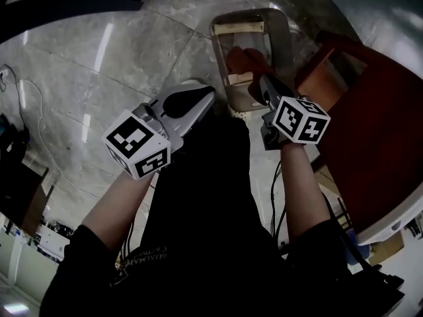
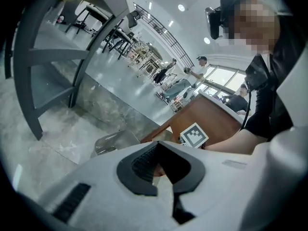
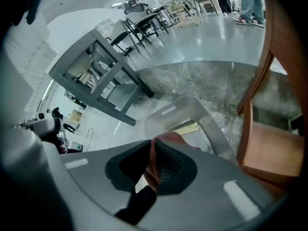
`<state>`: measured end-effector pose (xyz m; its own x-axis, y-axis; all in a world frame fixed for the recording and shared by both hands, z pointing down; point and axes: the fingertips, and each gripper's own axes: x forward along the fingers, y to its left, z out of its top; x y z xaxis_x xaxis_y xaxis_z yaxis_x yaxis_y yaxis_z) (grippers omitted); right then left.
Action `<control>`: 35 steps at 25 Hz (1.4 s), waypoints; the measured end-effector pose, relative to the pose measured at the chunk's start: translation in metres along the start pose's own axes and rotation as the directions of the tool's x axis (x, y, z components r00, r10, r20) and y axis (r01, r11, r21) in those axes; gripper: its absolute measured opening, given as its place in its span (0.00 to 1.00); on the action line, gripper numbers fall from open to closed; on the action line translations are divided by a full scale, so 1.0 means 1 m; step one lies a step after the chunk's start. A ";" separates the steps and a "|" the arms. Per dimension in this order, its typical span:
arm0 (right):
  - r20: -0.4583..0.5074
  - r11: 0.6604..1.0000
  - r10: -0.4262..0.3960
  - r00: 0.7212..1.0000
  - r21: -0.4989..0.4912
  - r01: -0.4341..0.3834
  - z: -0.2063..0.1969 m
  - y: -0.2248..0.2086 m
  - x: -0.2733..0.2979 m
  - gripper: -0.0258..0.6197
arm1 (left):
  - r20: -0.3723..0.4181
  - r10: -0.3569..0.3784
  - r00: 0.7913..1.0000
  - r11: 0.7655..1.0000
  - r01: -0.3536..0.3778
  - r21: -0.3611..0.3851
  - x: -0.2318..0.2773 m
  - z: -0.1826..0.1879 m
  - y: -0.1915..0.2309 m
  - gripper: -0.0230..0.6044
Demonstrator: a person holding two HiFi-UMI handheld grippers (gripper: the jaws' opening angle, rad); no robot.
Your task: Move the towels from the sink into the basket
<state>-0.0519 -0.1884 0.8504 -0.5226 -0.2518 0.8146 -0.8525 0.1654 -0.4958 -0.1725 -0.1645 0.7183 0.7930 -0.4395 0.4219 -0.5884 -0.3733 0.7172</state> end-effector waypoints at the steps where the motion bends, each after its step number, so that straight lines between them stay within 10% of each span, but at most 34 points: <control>1: -0.017 1.000 -0.009 1.000 0.029 0.010 -0.006 -0.008 0.010 0.09 | -0.003 0.006 1.000 1.000 -0.006 -0.011 0.003 -0.004 0.007 0.03; 20: -0.224 0.982 -0.121 0.967 0.116 0.149 -0.099 -0.094 0.091 0.10 | -0.106 -0.014 0.994 0.999 0.009 -0.047 0.027 -0.067 0.040 0.03; 35: -0.131 0.978 -0.143 0.981 0.134 0.160 -0.093 -0.088 0.082 0.22 | -0.110 -0.036 0.993 0.999 0.033 -0.031 0.018 -0.080 0.026 0.03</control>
<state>-0.0191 -0.1353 0.9887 -0.3895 -0.1457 0.9094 -0.9189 -0.0063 -0.3945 -0.1610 -0.1167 0.7889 0.8264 -0.3333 0.4539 -0.5567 -0.3625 0.7474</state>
